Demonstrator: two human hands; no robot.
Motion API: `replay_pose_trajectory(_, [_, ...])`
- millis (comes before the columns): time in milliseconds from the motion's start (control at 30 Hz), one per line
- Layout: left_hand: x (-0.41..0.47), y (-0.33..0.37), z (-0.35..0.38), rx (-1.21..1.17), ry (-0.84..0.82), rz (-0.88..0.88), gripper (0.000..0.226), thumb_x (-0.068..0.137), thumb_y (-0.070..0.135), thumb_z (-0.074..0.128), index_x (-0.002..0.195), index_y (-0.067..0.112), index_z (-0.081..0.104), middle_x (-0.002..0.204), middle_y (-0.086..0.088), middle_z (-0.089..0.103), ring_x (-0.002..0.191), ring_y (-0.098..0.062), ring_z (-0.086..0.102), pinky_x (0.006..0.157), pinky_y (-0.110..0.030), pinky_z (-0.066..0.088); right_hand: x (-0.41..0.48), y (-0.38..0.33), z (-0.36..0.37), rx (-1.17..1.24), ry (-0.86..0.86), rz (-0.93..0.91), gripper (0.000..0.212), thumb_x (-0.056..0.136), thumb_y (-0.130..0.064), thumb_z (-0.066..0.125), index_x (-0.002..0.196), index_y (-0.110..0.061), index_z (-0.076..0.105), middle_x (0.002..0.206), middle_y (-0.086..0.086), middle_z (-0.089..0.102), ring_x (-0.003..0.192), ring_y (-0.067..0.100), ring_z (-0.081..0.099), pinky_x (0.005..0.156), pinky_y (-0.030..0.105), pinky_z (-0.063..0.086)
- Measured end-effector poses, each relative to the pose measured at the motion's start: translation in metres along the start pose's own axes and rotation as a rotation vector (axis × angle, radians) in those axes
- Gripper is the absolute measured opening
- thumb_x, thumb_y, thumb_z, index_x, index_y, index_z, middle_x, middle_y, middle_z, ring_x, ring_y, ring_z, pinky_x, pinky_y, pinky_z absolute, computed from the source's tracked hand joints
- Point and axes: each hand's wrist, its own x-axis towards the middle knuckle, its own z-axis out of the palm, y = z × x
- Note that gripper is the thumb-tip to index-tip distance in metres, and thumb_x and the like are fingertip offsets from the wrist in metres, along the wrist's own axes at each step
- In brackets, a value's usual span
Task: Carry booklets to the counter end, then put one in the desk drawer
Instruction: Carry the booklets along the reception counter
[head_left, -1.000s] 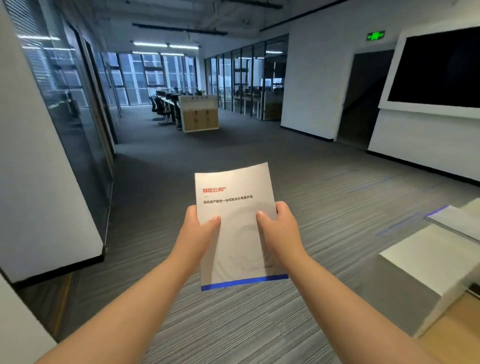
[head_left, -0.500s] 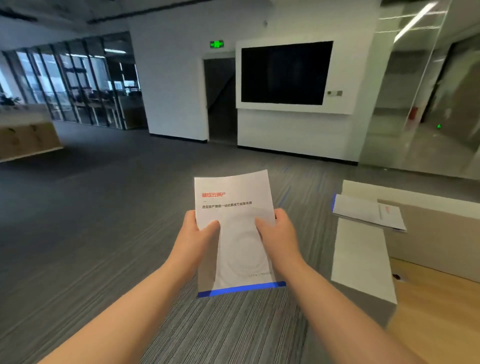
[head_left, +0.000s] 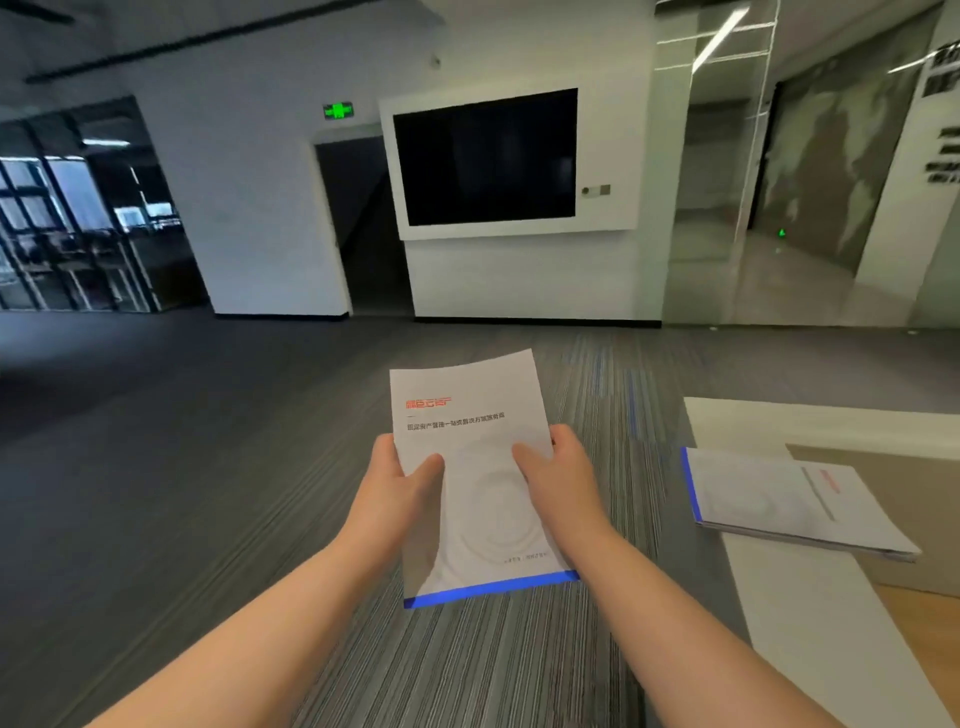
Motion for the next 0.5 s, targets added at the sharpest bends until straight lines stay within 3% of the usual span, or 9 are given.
replay_pose_trajectory(133, [0.064,-0.001,0.017,-0.026,-0.035,0.014,0.03,0.09,0.033,0.059,0.118,0.032,0.052,0.122,0.012,0.062,0.103,-0.006,0.066,0.078,-0.032,0.054,0.052,-0.002,0.006,-0.004,0.054,-0.001,0.004,0.094,-0.018,0.061,0.096,-0.022,0.06,0.101,-0.002,0.07,0.091,0.02,0.07,0.074,0.037,0.057])
replay_pose_trajectory(267, [0.114,0.001,0.054,-0.084,-0.132,0.017,0.031,0.093,0.029,0.06,0.123,0.026,0.051,0.117,0.012,0.067,0.101,-0.006,0.067,0.073,-0.028,0.052,0.092,0.001,-0.01,-0.005,0.14,0.026,0.007,0.095,-0.014,0.06,0.102,-0.017,0.061,0.1,-0.003,0.071,0.087,0.014,0.069,0.068,0.028,0.055])
replay_pose_trajectory(367, [0.153,0.006,0.089,-0.114,-0.208,0.06,0.03,0.093,0.026,0.062,0.122,0.026,0.054,0.112,0.014,0.069,0.096,-0.003,0.068,0.068,-0.023,0.05,0.12,0.01,-0.027,-0.034,0.265,0.035,0.005,0.093,-0.017,0.06,0.097,-0.018,0.061,0.097,-0.003,0.071,0.087,0.018,0.069,0.067,0.03,0.054])
replay_pose_trajectory(500, [0.201,0.007,0.135,-0.145,-0.349,0.108,0.027,0.092,0.024,0.064,0.118,0.029,0.059,0.107,0.014,0.072,0.094,-0.008,0.072,0.069,-0.027,0.055,0.147,0.022,-0.043,-0.057,0.432,0.078,0.008,0.091,-0.021,0.059,0.099,-0.02,0.06,0.096,-0.006,0.068,0.086,0.014,0.067,0.062,0.028,0.047])
